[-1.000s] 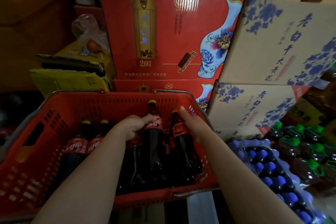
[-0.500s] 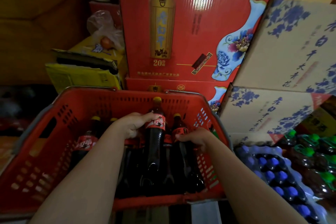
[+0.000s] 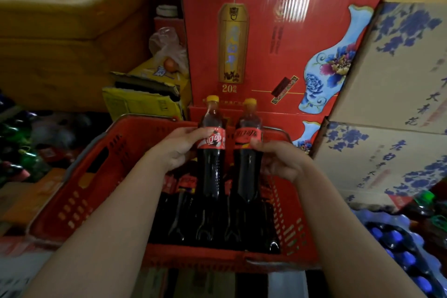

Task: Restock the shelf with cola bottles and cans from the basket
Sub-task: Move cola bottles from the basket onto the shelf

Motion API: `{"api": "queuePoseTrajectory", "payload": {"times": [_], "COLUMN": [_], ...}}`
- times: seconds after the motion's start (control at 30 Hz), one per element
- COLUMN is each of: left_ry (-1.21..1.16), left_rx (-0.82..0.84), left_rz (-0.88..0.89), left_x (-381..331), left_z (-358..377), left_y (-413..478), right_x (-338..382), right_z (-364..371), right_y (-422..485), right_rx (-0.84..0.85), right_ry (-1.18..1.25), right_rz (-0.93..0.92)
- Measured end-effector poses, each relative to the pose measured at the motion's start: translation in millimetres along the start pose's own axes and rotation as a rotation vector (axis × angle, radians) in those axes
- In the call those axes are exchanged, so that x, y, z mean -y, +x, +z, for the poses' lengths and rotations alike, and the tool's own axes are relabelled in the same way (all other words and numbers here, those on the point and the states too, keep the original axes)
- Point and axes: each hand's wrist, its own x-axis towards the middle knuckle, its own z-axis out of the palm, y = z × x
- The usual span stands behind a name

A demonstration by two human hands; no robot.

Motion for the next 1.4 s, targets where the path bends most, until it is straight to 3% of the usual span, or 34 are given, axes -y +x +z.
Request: {"api": "queuePoseTrajectory", "payload": {"times": [0.17, 0.43, 0.67, 1.03, 1.4], "left_ry": [-0.142, -0.301, -0.305, -0.284, -0.307], "left_rx": [-0.194, -0.615, -0.943, -1.413, -1.636], "left_rz": [0.236, 0.48, 0.507, 0.569, 0.54], "left_x": [-24.3, -44.2, -19.1, 48.3, 97.7], "left_z": [-2.4, -32.4, -64.2, -73.5, -77.2], "left_y": [-34.3, -133.6, -274.1, -495.8, -610.1], "right_x": [28.8, 39.4, 4.7, -82.5, -153.5], "right_z": [24.1, 94.1, 188.1, 342.2, 417.1], "right_y": [1.0, -5.1, -37.5, -162.5, -249.9], "right_rx": [0.287, 0.653, 0.94, 1.314, 1.476], "right_ry": [0.045, -0.026, -0.047, -0.041, -0.141], "right_rz": [-0.174, -0.218, -0.118, 0.085, 0.139]}}
